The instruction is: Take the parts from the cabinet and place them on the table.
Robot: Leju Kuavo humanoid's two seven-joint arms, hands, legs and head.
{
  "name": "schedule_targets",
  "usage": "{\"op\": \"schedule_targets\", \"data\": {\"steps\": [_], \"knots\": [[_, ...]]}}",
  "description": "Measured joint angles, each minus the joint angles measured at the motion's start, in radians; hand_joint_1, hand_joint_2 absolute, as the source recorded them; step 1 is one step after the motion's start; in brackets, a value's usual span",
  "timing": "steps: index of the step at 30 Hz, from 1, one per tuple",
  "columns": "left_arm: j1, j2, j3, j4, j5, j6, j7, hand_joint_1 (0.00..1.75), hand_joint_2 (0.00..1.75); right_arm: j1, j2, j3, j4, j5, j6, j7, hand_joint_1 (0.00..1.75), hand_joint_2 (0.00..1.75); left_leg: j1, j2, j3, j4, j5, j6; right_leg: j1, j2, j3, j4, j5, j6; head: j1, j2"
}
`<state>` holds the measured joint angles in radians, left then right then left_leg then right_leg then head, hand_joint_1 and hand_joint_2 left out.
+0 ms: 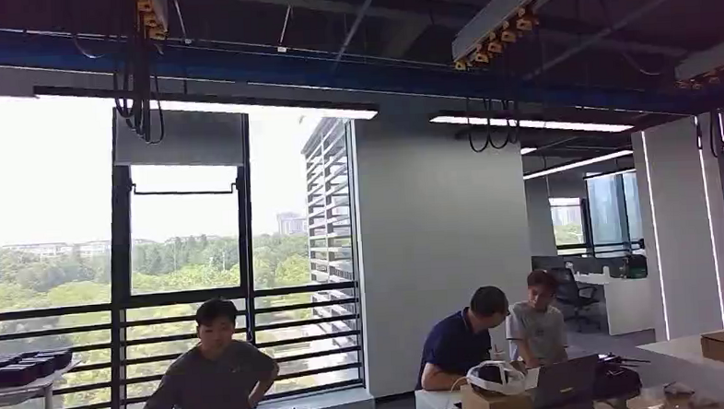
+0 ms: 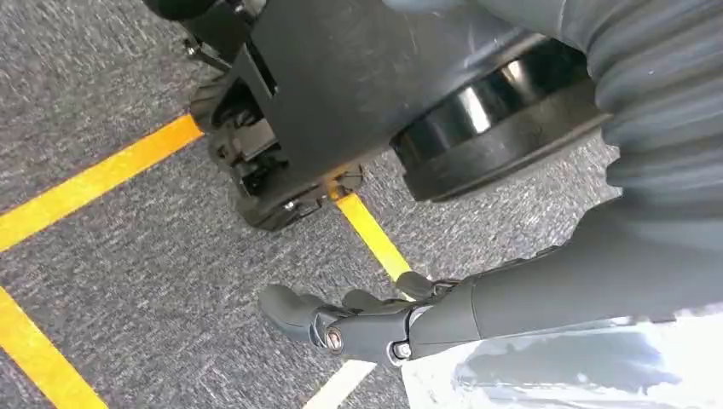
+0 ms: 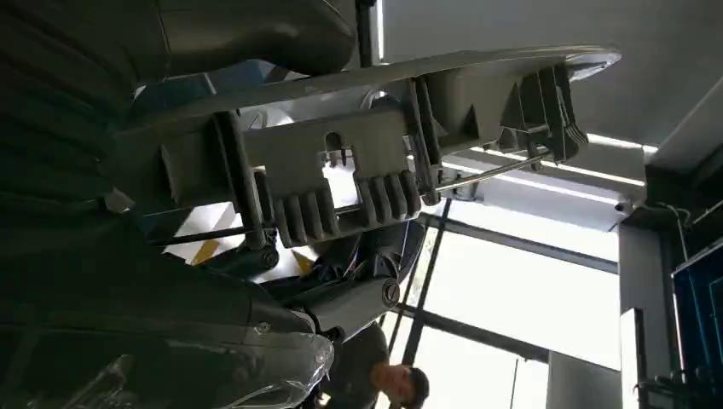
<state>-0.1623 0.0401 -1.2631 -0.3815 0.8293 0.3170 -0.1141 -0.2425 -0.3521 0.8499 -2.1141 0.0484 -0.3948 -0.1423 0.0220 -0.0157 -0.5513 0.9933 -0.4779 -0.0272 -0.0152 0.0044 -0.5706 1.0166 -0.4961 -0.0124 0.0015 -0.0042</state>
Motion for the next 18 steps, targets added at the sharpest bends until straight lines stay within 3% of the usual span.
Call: {"op": "schedule_targets", "data": {"steps": [9,18], "knots": [[0.0,0.0,0.0,0.0,-0.001,0.0,0.003,0.0,1.75,-0.003,0.0,0.0,0.0,0.01,-0.001,0.005,1.75,1.75,-0.003,0.0,-0.001,0.001,-0.002,-0.003,-0.003,0.0,0.002,-0.001,0.0,0.0,-0.003,0.0],[-0.001,0.0,0.0,0.0,-0.016,-0.01,0.008,0.0,1.75,-0.069,-0.002,0.0,0.0,0.022,0.014,0.064,1.75,1.75,-0.005,0.0,0.0,0.002,-0.003,-0.003,-0.005,0.0,0.002,-0.002,0.001,0.002,-0.003,0.0]]}}
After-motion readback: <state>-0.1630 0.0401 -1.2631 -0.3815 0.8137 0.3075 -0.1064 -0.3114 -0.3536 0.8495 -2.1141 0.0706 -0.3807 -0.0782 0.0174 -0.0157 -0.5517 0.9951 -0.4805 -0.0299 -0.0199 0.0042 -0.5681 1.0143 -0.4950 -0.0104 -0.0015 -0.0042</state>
